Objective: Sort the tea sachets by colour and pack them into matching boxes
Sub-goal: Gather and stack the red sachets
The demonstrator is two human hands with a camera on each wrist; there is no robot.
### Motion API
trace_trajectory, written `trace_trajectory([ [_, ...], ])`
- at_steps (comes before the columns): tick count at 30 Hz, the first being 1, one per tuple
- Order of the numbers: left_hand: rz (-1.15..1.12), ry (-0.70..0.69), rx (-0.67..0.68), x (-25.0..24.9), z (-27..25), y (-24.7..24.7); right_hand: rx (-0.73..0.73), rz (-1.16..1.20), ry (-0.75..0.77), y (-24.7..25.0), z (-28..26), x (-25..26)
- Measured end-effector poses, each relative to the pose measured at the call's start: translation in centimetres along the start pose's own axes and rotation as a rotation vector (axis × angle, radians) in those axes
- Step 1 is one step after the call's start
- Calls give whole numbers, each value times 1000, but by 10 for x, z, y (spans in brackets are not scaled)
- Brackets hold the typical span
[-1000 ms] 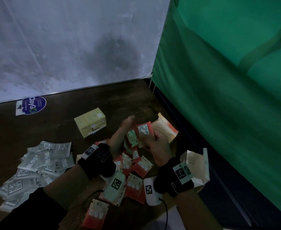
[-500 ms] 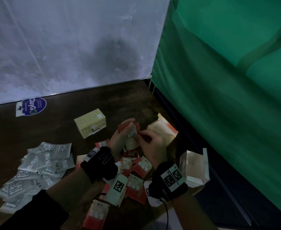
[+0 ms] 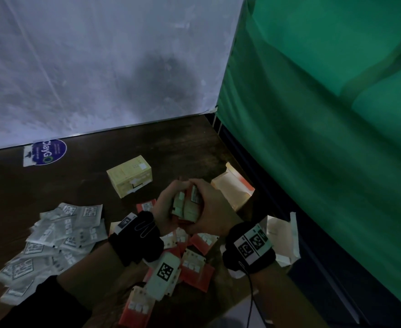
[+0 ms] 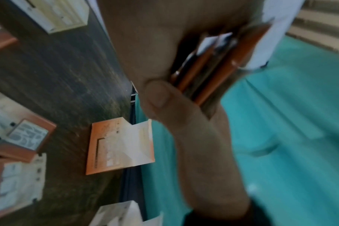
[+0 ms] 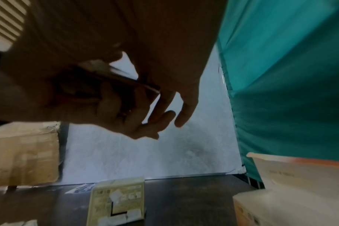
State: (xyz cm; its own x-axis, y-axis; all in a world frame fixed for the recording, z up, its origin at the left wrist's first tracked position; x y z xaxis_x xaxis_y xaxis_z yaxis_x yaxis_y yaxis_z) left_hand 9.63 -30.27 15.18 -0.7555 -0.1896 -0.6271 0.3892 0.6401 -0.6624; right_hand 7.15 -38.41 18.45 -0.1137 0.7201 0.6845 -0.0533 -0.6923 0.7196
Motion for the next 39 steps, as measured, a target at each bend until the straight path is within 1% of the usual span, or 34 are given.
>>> trace_trajectory([
  [3, 55, 58, 95, 0, -3, -6, -100, 68, 39, 7, -7, 2],
  [5, 92, 74, 127, 0, -5, -9, -144, 42, 69, 10, -12, 7],
  [9, 202, 115, 45, 0, -5, -6, -123, 8, 23, 9, -16, 4],
  [11, 207, 101, 29, -2, -4, -5, -149, 39, -4, 9, -18, -1],
  [13, 200, 83, 74, -4, -6, -6, -206, 100, -26, 12, -22, -4],
  [18, 326, 16, 107, -17, -20, -8, -353, 212, -59, 19, -36, -11],
  [21, 398, -43, 138, -24, -25, -8, -393, 244, -89, 17, -40, -14],
  [25, 376, -84, 111, -24, -26, -5, -428, 291, -120, 14, -42, -19],
  [28, 331, -63, 76, -23, -26, -9, -454, 215, -90, 18, -43, -11],
  [30, 364, -5, 80, -18, -25, -12, -420, 100, -51, 20, -40, -1],
  [31, 382, 27, 90, -14, -25, -15, -361, 23, -27, 17, -37, 2],
  [32, 400, 51, 114, -10, -25, -20, -284, -20, -23, 14, -34, 7],
  [33, 411, 66, 138, -5, -24, -23, -198, -13, -53, 7, -32, 4],
  [35, 443, 73, 132, 2, -23, -28, -25, 33, -131, -6, -34, 4],
  [36, 460, 61, 123, 2, -23, -29, 32, 13, -136, -12, -37, 3],
  [37, 474, 45, 118, 3, -21, -29, 52, -7, -136, -15, -37, 7],
  [38, 499, 29, 119, 2, -21, -30, 11, 7, -155, -12, -38, 9],
  [39, 522, 16, 127, 4, -20, -30, -66, 25, -159, -6, -38, 11],
])
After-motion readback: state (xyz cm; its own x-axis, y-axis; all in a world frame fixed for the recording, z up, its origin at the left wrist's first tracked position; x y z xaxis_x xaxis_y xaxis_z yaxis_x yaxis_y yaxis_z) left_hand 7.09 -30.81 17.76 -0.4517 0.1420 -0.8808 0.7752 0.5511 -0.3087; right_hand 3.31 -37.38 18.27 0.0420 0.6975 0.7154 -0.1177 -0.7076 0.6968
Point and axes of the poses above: each hand's wrist, its own z-axis towards the middle knuckle, its own y-axis out of the back of the hand, x = y × z, the point moved 7 cm from there along z, towards the middle knuckle, and after that the axes turned 1 degree about -y, right-handed, at the moved point
